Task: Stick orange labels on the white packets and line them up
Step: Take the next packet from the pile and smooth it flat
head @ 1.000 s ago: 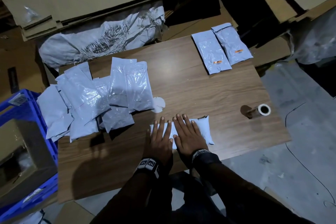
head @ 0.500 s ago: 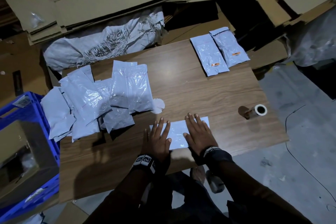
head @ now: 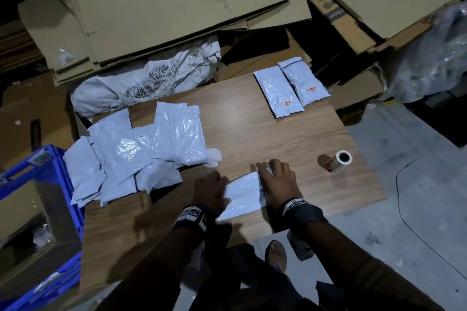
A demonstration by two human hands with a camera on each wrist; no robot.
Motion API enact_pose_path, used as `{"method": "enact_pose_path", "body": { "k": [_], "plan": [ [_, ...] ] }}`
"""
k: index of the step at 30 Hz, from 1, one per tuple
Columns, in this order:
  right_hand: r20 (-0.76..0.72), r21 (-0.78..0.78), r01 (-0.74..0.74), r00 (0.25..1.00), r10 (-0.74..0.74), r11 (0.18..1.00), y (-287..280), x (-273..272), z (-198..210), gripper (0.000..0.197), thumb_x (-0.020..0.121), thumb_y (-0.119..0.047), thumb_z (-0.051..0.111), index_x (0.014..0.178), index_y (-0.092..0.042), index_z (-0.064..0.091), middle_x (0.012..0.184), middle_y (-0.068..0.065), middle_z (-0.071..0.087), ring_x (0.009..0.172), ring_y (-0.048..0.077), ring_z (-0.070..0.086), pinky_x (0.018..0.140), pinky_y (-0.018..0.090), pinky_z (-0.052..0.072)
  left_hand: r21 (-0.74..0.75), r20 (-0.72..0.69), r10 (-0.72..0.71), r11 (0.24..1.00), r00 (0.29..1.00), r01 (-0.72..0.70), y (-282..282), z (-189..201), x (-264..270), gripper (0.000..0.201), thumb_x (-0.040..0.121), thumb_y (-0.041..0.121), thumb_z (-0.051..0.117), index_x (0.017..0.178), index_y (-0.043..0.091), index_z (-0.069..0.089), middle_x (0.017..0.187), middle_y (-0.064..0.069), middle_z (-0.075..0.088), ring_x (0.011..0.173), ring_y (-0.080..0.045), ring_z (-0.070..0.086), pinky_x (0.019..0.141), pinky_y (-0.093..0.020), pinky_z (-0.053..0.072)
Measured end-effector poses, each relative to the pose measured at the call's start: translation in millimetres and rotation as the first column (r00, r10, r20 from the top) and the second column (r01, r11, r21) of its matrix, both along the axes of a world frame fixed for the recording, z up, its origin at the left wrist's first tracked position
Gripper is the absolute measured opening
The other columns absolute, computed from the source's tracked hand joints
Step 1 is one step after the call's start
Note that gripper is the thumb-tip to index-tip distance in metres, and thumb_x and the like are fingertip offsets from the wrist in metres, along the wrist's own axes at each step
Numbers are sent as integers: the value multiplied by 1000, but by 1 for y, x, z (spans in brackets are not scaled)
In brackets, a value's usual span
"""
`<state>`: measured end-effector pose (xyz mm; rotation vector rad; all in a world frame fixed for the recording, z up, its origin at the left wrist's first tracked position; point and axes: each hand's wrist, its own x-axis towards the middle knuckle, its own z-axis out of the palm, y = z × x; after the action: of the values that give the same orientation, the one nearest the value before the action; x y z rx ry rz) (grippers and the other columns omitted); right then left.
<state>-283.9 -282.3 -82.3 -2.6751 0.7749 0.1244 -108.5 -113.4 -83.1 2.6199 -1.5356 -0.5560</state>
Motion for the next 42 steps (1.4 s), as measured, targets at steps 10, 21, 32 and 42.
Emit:
{"method": "enact_pose_path", "body": {
  "k": [10,21,32,42],
  "plan": [
    [91,-232,-16,995,38,973,-7,7,35,35,60,-32,80,87,-21,61,92,3,59,92,32,48,74,40,25,-300,46,-56,951,997,68,-9,22,-8,37,67,8,73,97,26,61,84,-3,51,68,-34,54,56,-37,40],
    [-58,-157,-149,988,141,976,22,-47,-9,43,55,-33,79,93,-17,69,96,8,65,92,32,44,74,41,33,-93,-88,-197,978,977,188,37,-23,-43,58,91,61,53,135,25,61,113,-7,59,94,-30,61,73,-42,51],
    [100,72,-231,970,223,970,46,13,-45,63,101,-25,37,161,-12,27,171,6,17,158,24,13,126,47,16,-210,-87,36,976,996,-54,19,-36,-52,66,94,33,40,153,4,40,163,-14,33,147,-32,37,114,-49,34],
    [29,12,-207,978,207,978,51,10,-72,65,103,-39,32,164,-21,20,172,-1,12,159,21,8,126,45,6,-60,59,65,996,996,-61,25,-53,-63,68,100,40,27,161,10,20,170,-7,16,157,-25,15,122,-52,18]
  ]
}}
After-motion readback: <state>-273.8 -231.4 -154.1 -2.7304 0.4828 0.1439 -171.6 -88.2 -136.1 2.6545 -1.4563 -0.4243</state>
